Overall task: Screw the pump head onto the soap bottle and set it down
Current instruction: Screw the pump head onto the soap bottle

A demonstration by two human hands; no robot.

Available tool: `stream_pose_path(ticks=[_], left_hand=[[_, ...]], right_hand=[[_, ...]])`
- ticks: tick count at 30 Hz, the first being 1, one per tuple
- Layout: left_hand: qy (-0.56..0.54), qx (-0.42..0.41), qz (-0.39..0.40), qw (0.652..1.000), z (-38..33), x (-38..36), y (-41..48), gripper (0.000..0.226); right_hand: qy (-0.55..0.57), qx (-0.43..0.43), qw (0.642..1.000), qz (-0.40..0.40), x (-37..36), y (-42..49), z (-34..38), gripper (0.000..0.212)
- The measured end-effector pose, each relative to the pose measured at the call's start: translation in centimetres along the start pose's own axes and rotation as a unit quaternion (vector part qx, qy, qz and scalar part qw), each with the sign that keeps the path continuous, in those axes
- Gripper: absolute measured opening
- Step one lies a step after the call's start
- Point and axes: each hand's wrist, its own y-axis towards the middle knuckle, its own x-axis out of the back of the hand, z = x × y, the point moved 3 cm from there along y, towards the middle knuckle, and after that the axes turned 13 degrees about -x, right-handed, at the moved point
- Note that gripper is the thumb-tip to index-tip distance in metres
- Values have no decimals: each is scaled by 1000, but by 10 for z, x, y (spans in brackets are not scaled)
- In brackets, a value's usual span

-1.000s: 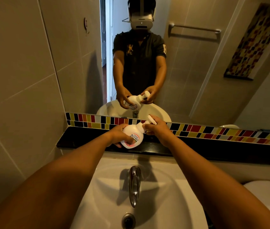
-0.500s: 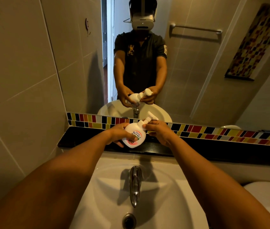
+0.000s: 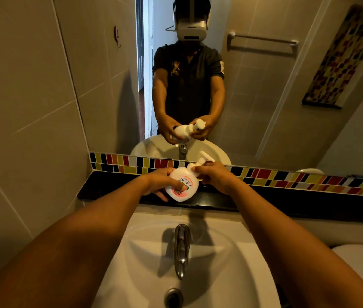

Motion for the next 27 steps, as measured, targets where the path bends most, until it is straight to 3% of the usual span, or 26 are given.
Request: stream_pose_path(ticks=[11, 21, 27], left_hand=[[-91, 58, 70, 992, -5, 5, -7, 51], [-58, 51, 57, 995, -4, 3, -5, 49], [-42, 39, 57, 997, -3, 1, -3, 51]], right_hand=[[105, -4, 993, 60, 6, -5, 2, 18], [38, -16, 999, 17, 1, -3, 2, 28], [-94, 1, 993, -65, -3, -6, -1, 46]])
